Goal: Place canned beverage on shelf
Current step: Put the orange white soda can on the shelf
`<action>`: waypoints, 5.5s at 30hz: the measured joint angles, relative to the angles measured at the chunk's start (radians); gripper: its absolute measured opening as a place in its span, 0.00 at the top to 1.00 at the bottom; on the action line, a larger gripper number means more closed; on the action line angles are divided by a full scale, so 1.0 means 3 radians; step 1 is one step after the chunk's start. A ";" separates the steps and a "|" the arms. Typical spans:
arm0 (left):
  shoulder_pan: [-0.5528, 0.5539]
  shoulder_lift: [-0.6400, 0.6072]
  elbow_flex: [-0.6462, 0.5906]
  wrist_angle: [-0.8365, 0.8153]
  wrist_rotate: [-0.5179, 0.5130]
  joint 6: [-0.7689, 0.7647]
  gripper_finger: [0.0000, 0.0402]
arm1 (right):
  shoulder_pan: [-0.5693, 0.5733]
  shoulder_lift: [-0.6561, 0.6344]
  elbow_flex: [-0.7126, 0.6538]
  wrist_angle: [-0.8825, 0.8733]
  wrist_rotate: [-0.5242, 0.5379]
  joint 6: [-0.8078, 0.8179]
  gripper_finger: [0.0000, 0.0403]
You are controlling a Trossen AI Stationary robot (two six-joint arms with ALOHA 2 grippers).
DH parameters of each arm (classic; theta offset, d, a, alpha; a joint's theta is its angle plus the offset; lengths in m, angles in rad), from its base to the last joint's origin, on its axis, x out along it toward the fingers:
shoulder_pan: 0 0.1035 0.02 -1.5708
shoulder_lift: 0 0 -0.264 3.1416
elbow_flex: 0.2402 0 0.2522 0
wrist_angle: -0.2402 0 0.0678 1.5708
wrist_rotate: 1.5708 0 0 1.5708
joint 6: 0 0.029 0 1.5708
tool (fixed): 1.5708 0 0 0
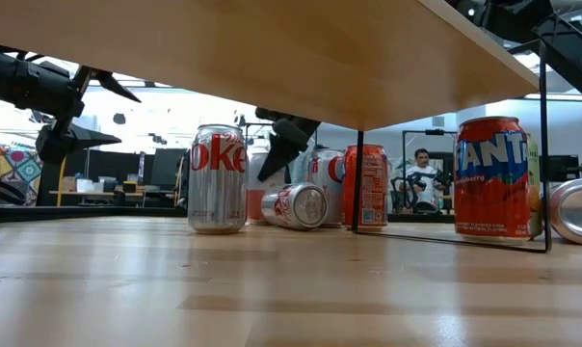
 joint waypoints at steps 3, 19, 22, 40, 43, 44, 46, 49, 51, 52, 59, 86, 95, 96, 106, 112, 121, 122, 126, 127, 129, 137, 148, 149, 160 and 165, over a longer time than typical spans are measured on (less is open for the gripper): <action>0.0000 0.0000 0.0000 0.0000 0.0002 -0.0003 0.13 | 0.0000 0.0000 0.0000 0.0002 0.0004 0.0058 0.31; 0.0000 0.0000 0.0000 -0.0002 0.0042 -0.0004 0.13 | -0.0048 -0.1052 -0.0006 -0.0527 0.0143 0.0202 0.35; 0.0000 0.0000 0.0000 -0.0006 0.0055 0.0005 0.13 | 0.0111 -0.1348 0.0000 -0.0619 0.0111 0.0250 0.35; 0.0000 0.0001 0.0000 -0.0007 0.0558 0.0009 0.13 | 0.1779 -0.1736 0.0000 -0.0746 0.0920 0.1260 0.35; 0.0000 0.0001 0.0000 0.0002 0.0656 0.0006 0.13 | 0.1985 -0.1736 0.0000 -0.0746 0.1265 0.1555 0.35; 0.0000 0.0001 0.0000 0.0005 0.0693 0.0004 0.13 | 0.2042 -0.1736 0.0000 -0.0756 0.1322 0.1654 0.35; 0.0000 0.0001 0.0000 0.0013 0.0776 0.0003 0.13 | 0.2138 -0.1736 0.0001 -0.0757 0.1341 0.1816 0.35; 0.0000 0.0001 0.0000 0.0021 0.0901 0.0001 0.13 | 0.2302 -0.1736 0.0059 -0.0851 0.1354 0.1915 0.35; 0.0000 0.0001 0.0000 0.0026 0.0956 -0.0008 0.13 | 0.2420 -0.1736 0.0074 -0.0855 0.1389 0.1933 0.35; 0.0000 0.0001 0.0000 0.0028 0.0989 -0.0035 0.13 | 0.2478 -0.1736 0.0075 -0.0853 0.1422 0.1976 0.35; 0.0000 0.0001 0.0000 0.0028 0.1021 -0.0289 0.13 | 0.2805 -0.1731 0.0075 -0.0867 0.1530 0.2325 0.35; 0.0000 0.0023 0.0000 0.0043 0.1334 -0.0576 0.13 | 0.3136 -0.0433 0.1565 -0.2002 0.1673 0.2252 0.35; 0.0000 0.0023 0.0000 0.0042 0.1322 -0.0552 0.13 | 0.3171 -0.0426 0.1570 -0.1815 0.1673 0.2235 0.35; 0.0000 0.0023 0.0000 0.0041 0.1321 -0.0551 0.13 | 0.3171 -0.0426 0.1570 -0.1795 0.1673 0.2234 0.35; 0.0000 0.0023 0.0000 0.0041 0.1325 -0.0551 0.13 | 0.3154 -0.0364 0.1566 -0.1860 0.1607 0.2235 0.35; 0.0000 0.0023 0.0000 0.0039 0.1315 -0.0550 0.13 | 0.3126 -0.0300 0.1572 -0.1825 0.1525 0.2232 0.35; 0.0000 0.0022 0.0000 0.0039 0.1315 -0.0518 0.13 | 0.3100 -0.0251 0.1569 -0.1804 0.1437 0.2166 0.35; 0.0000 0.0023 0.0000 0.0039 0.1315 -0.0518 0.13 | 0.3100 -0.0251 0.1569 -0.1798 0.1429 0.2168 0.35; 0.0000 0.0022 0.0000 0.0039 0.1315 -0.0520 0.13 | 0.3090 -0.0258 0.1569 -0.1798 0.1407 0.2156 0.35; 0.0000 0.0022 0.0000 0.0039 0.1315 -0.0519 0.13 | 0.3090 -0.0257 0.1569 -0.1805 0.1396 0.2145 0.35; 0.0000 0.0022 0.0000 0.0039 0.1315 -0.0516 0.13 | 0.3090 -0.0257 0.1569 -0.1811 0.1387 0.2143 0.34; 0.0000 0.0022 0.0000 0.0039 0.1315 -0.0515 0.13 | 0.3089 -0.0257 0.1569 -0.1788 0.1364 0.2035 0.31; 0.0000 0.0023 0.0000 0.0039 0.1316 -0.0519 0.13 | 0.3070 -0.0257 0.1569 -0.1691 0.1304 0.1962 0.30; 0.0000 0.0022 0.0000 0.0039 0.1316 -0.0519 0.13 | 0.3066 -0.0257 0.1569 -0.1687 0.1300 0.1957 0.30; 0.0000 0.0023 0.0000 0.0039 0.1316 -0.0524 0.13 | 0.3039 -0.0257 0.1569 -0.1668 0.1104 0.1910 0.18; 0.0000 0.0022 0.0000 0.0039 0.1318 -0.0504 0.13 | 0.3011 -0.0266 0.1573 -0.1624 0.1104 0.1912 0.12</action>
